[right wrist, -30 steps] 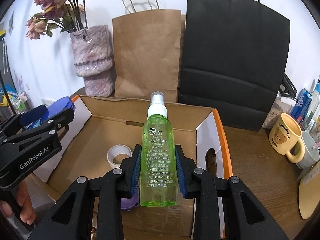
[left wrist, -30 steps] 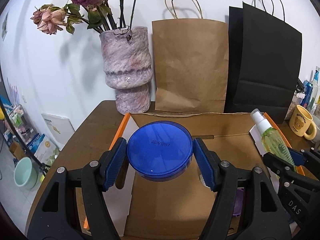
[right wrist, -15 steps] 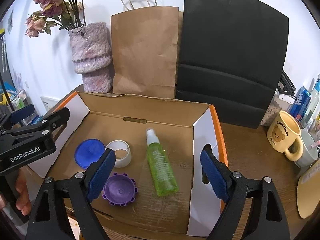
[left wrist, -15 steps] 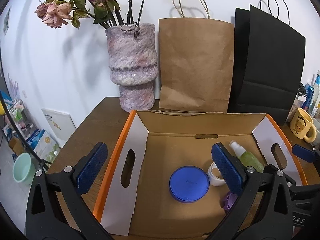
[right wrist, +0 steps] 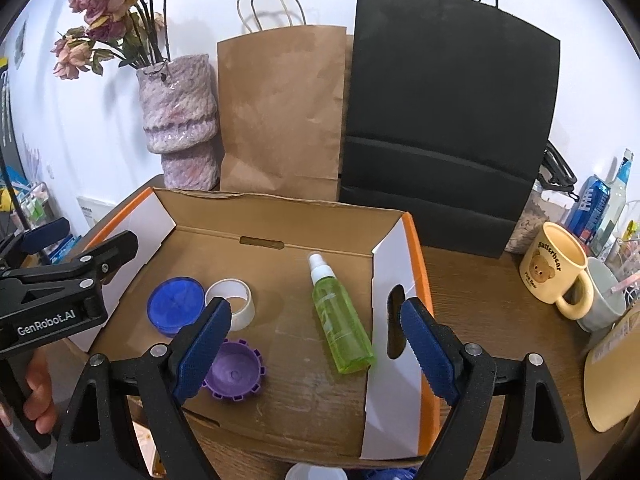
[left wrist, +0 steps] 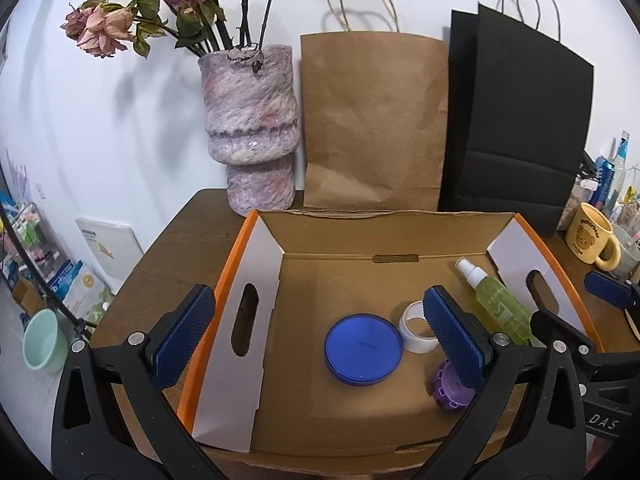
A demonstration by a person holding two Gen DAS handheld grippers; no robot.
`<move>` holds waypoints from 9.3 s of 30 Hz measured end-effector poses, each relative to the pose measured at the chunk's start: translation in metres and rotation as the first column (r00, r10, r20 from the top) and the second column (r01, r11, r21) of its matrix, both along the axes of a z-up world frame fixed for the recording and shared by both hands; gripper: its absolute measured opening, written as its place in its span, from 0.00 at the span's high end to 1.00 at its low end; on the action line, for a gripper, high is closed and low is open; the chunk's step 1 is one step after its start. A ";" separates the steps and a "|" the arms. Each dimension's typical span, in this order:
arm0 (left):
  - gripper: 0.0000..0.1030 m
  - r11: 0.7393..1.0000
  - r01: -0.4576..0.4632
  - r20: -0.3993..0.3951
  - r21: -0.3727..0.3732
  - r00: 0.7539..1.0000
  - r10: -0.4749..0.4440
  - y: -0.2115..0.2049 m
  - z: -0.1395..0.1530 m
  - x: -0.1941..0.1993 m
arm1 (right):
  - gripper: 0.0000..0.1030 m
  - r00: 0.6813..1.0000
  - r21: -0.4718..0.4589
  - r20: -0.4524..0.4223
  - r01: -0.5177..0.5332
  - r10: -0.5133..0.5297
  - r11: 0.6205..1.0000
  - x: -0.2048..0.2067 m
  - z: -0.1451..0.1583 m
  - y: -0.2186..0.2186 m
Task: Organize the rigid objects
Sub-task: 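Withdraw both grippers from the box back toward the remaining items, then move the right gripper to the frosted plastic container and close on it, then lift the frosted container with the right gripper while the left gripper grasps the white bottle, then carry the white bottle and frosted container over the box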
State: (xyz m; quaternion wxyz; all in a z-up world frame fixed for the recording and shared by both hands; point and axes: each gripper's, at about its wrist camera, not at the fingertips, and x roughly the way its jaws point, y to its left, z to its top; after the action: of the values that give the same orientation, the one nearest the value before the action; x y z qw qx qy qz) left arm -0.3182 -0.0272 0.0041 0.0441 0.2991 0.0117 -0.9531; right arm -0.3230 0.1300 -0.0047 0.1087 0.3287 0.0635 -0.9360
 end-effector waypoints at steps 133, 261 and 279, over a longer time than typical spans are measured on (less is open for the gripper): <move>0.00 0.988 0.066 -0.025 0.136 0.998 -0.063 -0.021 -0.025 0.163 | 0.59 0.982 -0.017 0.018 0.187 -0.187 0.982 0.175 -0.035 0.041; 0.76 0.990 0.136 0.193 0.050 0.971 -0.143 0.038 -0.067 0.170 | 0.16 0.998 -0.045 -0.039 0.047 -0.049 0.998 0.198 -0.040 0.062; 0.76 0.986 0.150 0.084 0.078 0.984 -0.157 0.029 -0.023 0.183 | 0.16 0.994 -0.066 -0.103 0.025 -0.031 0.998 0.199 -0.017 0.033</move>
State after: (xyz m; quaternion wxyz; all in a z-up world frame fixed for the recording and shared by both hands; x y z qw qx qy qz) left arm -0.1352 0.0013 -0.0193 -0.0398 0.3430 0.0206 -0.9383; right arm -0.1240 0.1635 -0.0220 0.1026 0.2765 0.0341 -0.9549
